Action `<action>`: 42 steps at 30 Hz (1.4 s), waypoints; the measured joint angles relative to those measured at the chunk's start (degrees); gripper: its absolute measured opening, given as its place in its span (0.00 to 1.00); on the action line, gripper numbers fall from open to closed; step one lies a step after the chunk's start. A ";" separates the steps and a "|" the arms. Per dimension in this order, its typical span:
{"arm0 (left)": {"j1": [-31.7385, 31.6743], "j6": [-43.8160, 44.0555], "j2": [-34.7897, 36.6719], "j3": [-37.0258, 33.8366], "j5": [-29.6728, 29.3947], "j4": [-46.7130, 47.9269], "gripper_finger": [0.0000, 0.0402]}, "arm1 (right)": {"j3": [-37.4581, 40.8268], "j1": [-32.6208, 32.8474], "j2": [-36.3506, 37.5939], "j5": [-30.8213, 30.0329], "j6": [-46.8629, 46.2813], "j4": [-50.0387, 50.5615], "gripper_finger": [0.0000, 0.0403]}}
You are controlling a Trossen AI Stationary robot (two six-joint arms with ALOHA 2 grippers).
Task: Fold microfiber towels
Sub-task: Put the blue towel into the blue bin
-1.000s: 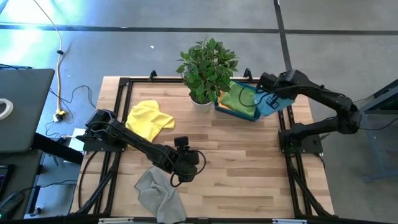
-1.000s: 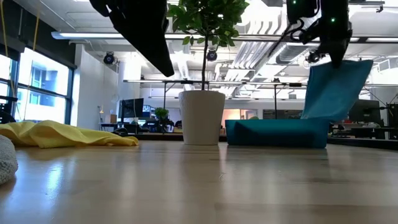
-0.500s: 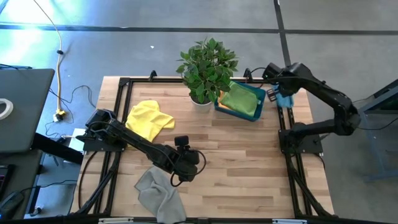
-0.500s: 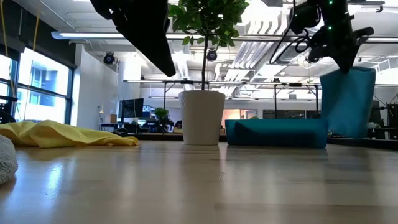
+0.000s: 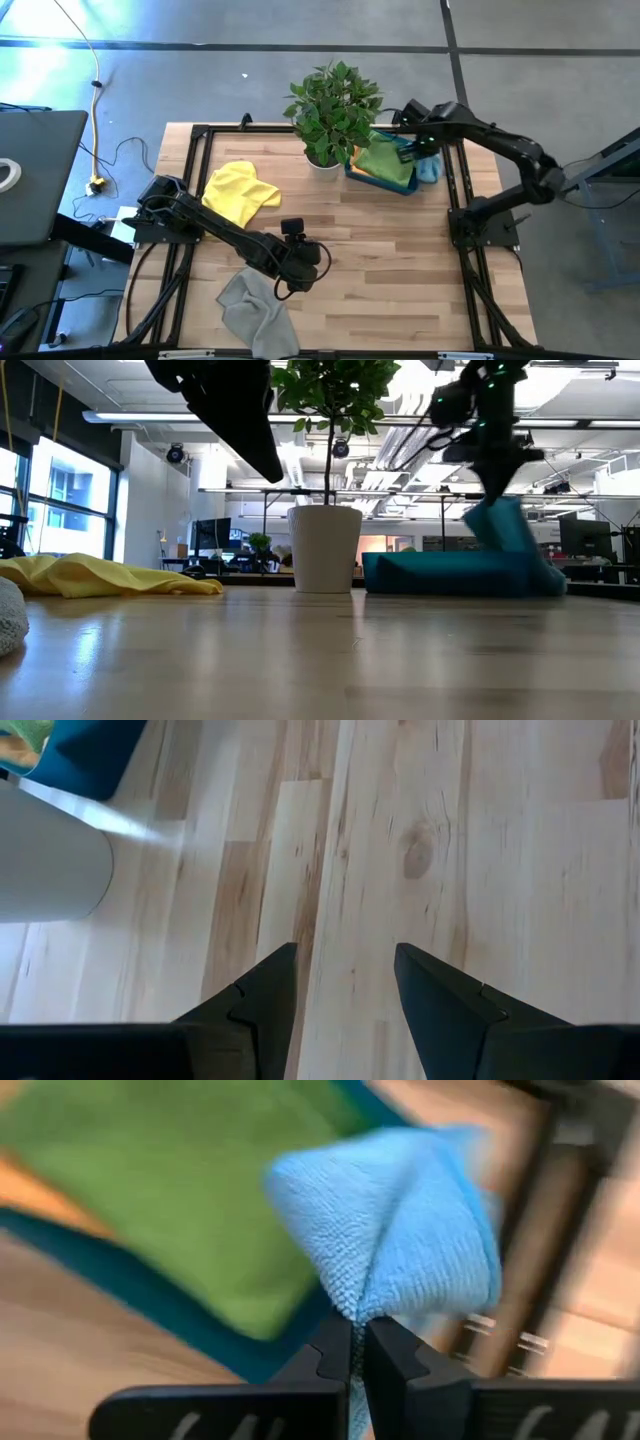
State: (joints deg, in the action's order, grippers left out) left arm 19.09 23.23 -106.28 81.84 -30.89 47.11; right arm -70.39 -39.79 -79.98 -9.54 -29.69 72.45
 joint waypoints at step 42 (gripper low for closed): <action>0.02 -2.41 0.00 0.00 -0.22 0.02 0.39 | 0.00 1.58 -20.29 13.16 8.00 -46.60 0.25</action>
State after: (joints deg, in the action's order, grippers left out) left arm 19.11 20.82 -106.28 81.84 -31.11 47.13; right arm -70.39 -38.22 -100.28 3.62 -21.70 25.85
